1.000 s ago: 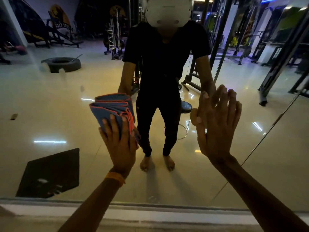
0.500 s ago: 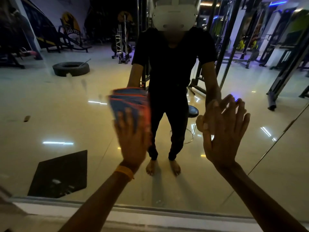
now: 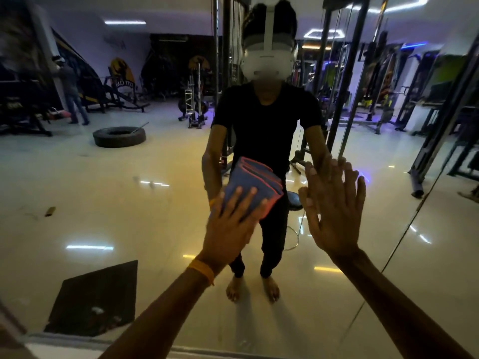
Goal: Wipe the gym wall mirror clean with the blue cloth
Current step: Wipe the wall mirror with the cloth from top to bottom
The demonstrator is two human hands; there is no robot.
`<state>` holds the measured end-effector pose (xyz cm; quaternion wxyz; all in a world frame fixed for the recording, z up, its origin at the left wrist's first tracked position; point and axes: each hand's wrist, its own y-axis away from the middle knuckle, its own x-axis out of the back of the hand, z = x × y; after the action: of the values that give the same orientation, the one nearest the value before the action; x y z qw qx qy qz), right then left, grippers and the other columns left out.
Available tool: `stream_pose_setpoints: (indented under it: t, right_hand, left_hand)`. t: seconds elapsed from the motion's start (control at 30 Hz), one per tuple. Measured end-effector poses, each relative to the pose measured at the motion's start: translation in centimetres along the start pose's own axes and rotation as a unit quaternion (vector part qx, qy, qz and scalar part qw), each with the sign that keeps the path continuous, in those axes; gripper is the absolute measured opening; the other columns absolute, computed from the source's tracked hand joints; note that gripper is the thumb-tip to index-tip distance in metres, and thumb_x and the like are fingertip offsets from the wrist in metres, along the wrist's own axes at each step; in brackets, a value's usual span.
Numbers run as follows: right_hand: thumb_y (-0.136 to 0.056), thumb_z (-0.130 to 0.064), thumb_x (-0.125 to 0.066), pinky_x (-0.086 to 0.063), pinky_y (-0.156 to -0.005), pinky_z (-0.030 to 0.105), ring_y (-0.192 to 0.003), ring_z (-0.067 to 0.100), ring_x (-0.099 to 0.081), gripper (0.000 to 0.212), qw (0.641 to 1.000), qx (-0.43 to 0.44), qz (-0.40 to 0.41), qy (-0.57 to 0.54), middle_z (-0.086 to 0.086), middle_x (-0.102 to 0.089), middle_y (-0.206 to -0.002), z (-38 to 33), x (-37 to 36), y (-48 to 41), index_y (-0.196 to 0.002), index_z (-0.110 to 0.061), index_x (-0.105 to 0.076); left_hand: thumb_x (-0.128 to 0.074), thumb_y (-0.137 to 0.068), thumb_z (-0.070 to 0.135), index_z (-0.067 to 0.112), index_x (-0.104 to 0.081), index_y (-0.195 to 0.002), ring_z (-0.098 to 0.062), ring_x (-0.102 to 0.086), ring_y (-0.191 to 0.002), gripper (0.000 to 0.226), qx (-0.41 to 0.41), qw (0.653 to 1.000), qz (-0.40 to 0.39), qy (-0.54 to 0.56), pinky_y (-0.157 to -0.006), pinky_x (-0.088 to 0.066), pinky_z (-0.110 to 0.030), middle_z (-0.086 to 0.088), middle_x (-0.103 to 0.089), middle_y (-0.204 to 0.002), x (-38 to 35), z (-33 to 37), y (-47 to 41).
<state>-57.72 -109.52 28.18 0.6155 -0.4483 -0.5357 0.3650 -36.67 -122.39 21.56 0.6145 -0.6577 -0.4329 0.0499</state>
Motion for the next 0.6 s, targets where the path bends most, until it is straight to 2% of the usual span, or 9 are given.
stream_pose_setpoints:
  t: [0.03,0.07,0.2,0.3,0.37,0.47,0.5,0.53,0.6]
  right_hand:
    - [-0.102,-0.027,-0.061,-0.022,-0.12,0.067,-0.157,0.035,-0.02,0.056,1.0,0.008,-0.002,-0.003,0.016,-0.026,-0.167,0.2,0.1,-0.4,-0.153,-0.011,-0.047]
    - [-0.101,-0.026,-0.062,-0.023,-0.119,0.068,-0.156,0.037,-0.023,0.056,1.0,0.017,-0.004,-0.008,0.017,-0.028,-0.166,0.6,0.3,-0.6,-0.153,-0.01,-0.047]
    - [-0.103,-0.027,-0.057,-0.017,-0.124,0.062,-0.155,0.039,-0.025,0.055,1.0,0.017,-0.012,-0.013,0.018,-0.031,-0.165,2.8,1.6,-0.6,-0.154,-0.012,-0.043]
    - [-0.104,-0.027,-0.051,-0.013,-0.125,0.06,-0.157,0.036,-0.018,0.055,1.0,0.008,-0.018,-0.024,0.014,-0.023,-0.169,3.0,2.1,0.0,-0.156,-0.015,-0.038]
    - [-0.1,-0.028,-0.054,-0.012,-0.125,0.062,-0.159,0.033,-0.01,0.063,0.997,0.058,-0.042,-0.037,0.006,-0.011,-0.173,2.3,2.1,0.3,-0.158,-0.02,-0.031]
    - [-0.1,-0.032,-0.05,-0.015,-0.123,0.064,-0.16,0.032,-0.006,0.066,0.992,0.107,-0.068,-0.025,0.009,-0.013,-0.171,2.7,2.4,0.0,-0.161,-0.023,-0.024]
    - [-0.101,-0.033,-0.048,-0.015,-0.123,0.064,-0.159,0.034,-0.009,0.064,0.993,0.099,-0.066,-0.022,0.013,-0.018,-0.17,3.3,2.6,-0.4,-0.16,-0.022,-0.026]
    - [-0.101,-0.032,-0.048,-0.015,-0.123,0.064,-0.158,0.037,-0.014,0.062,0.994,0.088,-0.06,-0.021,0.017,-0.022,-0.168,4.1,2.7,-0.9,-0.159,-0.02,-0.03]
    - [-0.1,-0.029,-0.054,-0.016,-0.124,0.064,-0.155,0.043,-0.022,0.06,0.994,0.085,-0.056,-0.028,0.021,-0.029,-0.165,5.7,2.6,-1.6,-0.157,-0.016,-0.038]
  left_hand:
    - [-0.062,-0.097,0.033,0.023,-0.003,-0.166,-0.033,0.005,-0.16,0.091,-0.034,0.999,-0.017,-0.012,-0.128,-0.006,-0.057,-0.007,0.009,-0.174,-0.4,0.6,0.2]
    - [-0.061,-0.097,0.034,0.023,-0.003,-0.166,-0.033,0.006,-0.16,0.091,-0.025,0.999,-0.006,-0.02,-0.128,-0.005,-0.057,-0.007,0.009,-0.174,-0.4,0.1,0.2]
    - [-0.038,-0.11,0.039,0.033,0.001,-0.165,-0.025,0.011,-0.16,0.068,0.177,0.981,0.066,0.046,-0.13,0.005,-0.047,0.003,0.013,-0.174,1.5,-4.4,-0.2]
    - [-0.03,-0.111,0.041,0.035,0.0,-0.165,-0.026,0.01,-0.16,0.062,0.265,0.954,0.091,0.107,-0.13,0.006,-0.049,0.006,0.012,-0.173,1.6,-2.4,-1.2]
    - [-0.037,-0.109,0.038,0.031,-0.001,-0.166,-0.029,0.008,-0.16,0.068,0.23,0.965,0.085,0.091,-0.13,0.002,-0.052,0.001,0.01,-0.174,0.5,1.4,-2.6]
    - [-0.042,-0.109,0.043,0.026,-0.006,-0.166,-0.032,0.001,-0.161,0.07,0.004,1.0,0.023,0.02,-0.127,-0.012,-0.059,-0.006,0.006,-0.174,-1.0,4.3,-3.3]
    - [-0.04,-0.11,0.043,0.026,-0.007,-0.166,-0.032,0.001,-0.161,0.068,-0.019,1.0,0.022,0.01,-0.127,-0.014,-0.059,-0.006,0.005,-0.174,-1.0,3.7,-3.3]
    - [-0.038,-0.111,0.043,0.026,-0.006,-0.166,-0.031,0.002,-0.161,0.066,0.002,0.999,0.033,0.018,-0.128,-0.012,-0.058,-0.004,0.006,-0.174,-0.7,3.0,-3.3]
    - [-0.037,-0.11,0.044,0.03,-0.003,-0.166,-0.028,0.006,-0.161,0.067,0.142,0.986,0.067,0.055,-0.13,-0.003,-0.053,0.001,0.01,-0.174,0.2,2.0,-3.2]
